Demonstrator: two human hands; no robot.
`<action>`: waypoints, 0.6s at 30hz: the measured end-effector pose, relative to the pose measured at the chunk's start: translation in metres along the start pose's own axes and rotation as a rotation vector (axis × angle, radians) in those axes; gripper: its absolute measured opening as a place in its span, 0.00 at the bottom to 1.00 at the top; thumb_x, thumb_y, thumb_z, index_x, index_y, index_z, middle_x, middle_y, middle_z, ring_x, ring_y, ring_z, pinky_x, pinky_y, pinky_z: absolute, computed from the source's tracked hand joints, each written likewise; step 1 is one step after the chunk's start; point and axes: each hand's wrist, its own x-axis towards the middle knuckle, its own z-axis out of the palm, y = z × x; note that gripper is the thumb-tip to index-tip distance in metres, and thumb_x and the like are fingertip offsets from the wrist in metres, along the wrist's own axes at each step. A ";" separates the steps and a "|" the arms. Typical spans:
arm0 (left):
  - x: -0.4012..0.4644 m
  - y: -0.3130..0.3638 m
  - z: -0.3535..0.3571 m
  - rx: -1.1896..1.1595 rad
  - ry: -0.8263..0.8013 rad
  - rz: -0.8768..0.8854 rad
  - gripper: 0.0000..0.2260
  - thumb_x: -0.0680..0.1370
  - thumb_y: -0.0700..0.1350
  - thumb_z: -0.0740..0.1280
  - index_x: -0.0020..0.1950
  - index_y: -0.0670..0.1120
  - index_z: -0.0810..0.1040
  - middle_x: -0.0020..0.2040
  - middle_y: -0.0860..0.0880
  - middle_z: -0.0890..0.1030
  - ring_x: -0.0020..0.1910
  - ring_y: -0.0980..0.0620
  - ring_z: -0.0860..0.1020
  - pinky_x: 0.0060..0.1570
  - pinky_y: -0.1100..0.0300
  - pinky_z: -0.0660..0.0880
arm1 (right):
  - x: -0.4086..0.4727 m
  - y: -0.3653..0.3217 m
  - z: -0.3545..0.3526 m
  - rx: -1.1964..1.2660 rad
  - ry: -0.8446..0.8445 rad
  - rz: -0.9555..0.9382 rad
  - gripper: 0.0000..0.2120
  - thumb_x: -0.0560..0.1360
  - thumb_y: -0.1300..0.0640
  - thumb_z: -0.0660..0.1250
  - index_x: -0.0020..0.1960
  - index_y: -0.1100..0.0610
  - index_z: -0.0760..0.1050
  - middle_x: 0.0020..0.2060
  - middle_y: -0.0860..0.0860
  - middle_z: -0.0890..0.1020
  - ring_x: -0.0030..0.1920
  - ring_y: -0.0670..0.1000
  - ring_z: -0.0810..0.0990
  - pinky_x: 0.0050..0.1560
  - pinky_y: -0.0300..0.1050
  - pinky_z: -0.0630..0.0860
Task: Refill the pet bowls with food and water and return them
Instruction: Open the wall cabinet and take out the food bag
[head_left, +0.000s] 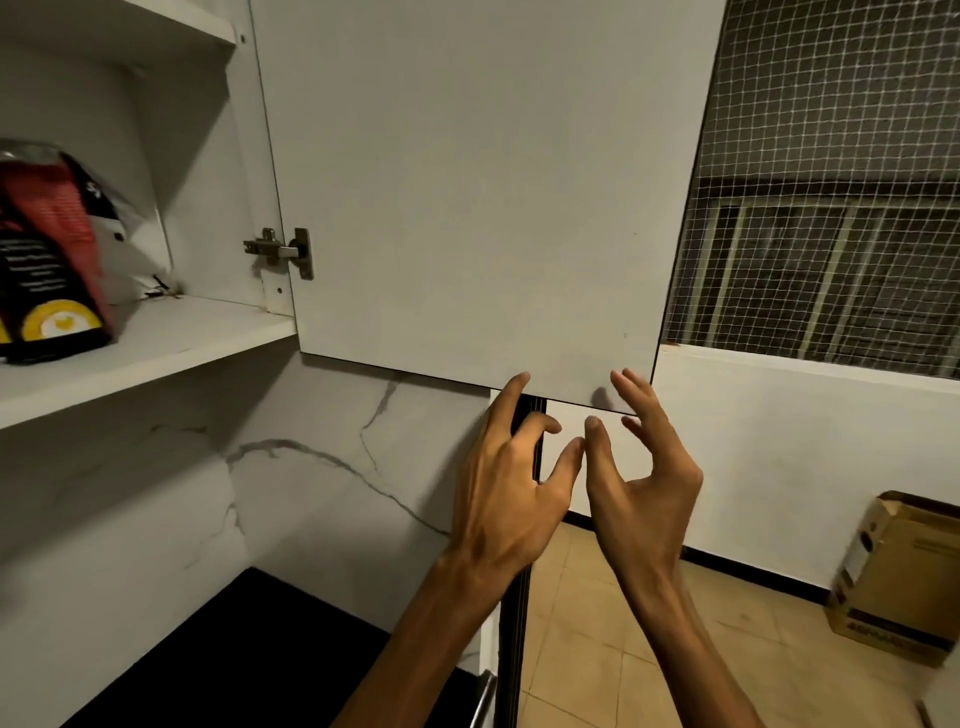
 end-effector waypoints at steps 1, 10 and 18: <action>-0.003 0.000 -0.005 -0.004 0.013 -0.003 0.20 0.79 0.63 0.62 0.62 0.51 0.82 0.83 0.57 0.62 0.77 0.53 0.69 0.68 0.55 0.75 | -0.003 -0.004 0.002 0.017 -0.013 0.009 0.22 0.79 0.63 0.72 0.72 0.54 0.77 0.70 0.45 0.79 0.73 0.45 0.75 0.68 0.56 0.79; -0.033 0.000 -0.048 0.020 0.102 -0.035 0.23 0.81 0.64 0.58 0.67 0.52 0.78 0.81 0.56 0.64 0.77 0.55 0.68 0.67 0.50 0.77 | -0.032 -0.039 0.016 0.123 -0.109 0.087 0.20 0.80 0.61 0.71 0.72 0.55 0.78 0.68 0.48 0.81 0.70 0.45 0.78 0.66 0.49 0.79; -0.066 -0.002 -0.097 0.045 0.149 -0.099 0.22 0.82 0.62 0.58 0.70 0.52 0.76 0.81 0.57 0.65 0.78 0.58 0.66 0.68 0.62 0.70 | -0.062 -0.077 0.037 0.224 -0.213 0.119 0.17 0.82 0.54 0.67 0.71 0.53 0.78 0.65 0.47 0.83 0.67 0.46 0.80 0.65 0.49 0.80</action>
